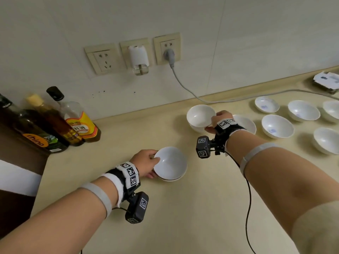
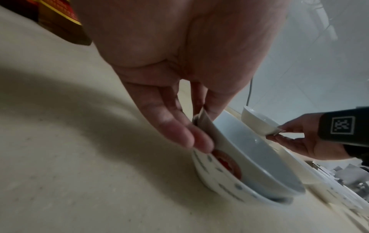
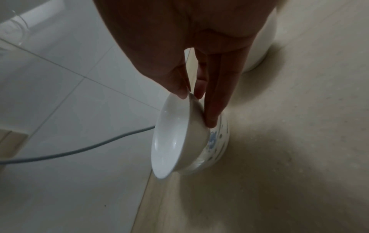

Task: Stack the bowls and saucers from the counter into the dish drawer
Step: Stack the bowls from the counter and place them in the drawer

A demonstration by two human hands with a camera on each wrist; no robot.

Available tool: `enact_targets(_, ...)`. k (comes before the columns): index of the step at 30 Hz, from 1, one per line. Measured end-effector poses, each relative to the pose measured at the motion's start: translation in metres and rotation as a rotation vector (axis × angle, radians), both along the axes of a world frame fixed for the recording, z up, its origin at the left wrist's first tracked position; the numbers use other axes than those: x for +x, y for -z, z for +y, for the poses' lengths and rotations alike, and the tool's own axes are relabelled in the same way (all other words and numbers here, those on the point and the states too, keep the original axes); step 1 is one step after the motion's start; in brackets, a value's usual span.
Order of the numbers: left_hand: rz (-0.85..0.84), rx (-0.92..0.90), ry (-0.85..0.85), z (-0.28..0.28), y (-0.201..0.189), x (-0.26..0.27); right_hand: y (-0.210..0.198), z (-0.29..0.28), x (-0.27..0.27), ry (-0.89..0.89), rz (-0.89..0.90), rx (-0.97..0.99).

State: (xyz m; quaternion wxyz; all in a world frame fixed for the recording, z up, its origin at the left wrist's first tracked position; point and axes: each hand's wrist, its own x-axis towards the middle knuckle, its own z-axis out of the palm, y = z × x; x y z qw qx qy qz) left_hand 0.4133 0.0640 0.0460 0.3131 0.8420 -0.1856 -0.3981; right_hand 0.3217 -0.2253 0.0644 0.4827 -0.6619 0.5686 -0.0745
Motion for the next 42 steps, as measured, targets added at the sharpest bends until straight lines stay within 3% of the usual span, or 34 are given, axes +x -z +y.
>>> enact_targets(19, 0.164, -0.093, -0.087, 0.001, 0.009, 0.004, 0.028, 0.005, 0.009, -0.041, 0.093, -0.161)
enact_targets(28, 0.196, -0.127, -0.106, 0.002, 0.008, 0.002, 0.003, 0.021, 0.005, -0.086, 0.055, -0.022)
enact_targets(30, 0.217, -0.122, -0.119, 0.003, 0.007, 0.002, -0.008, 0.030, 0.004, -0.088, -0.043, 0.039)
enact_targets(34, 0.352, -0.115, -0.210, 0.004, -0.003, -0.001, -0.033, 0.060, -0.001, -0.236, -0.184, 0.115)
enact_targets(38, 0.460, -0.148, -0.297, 0.009, -0.010, -0.004, -0.037, 0.099, -0.009, -0.452, -0.125, 0.115)
enact_targets(42, 0.574, -0.230, -0.409, 0.016, -0.009, -0.008, -0.028, 0.127, -0.017, -0.536, -0.046, 0.045)
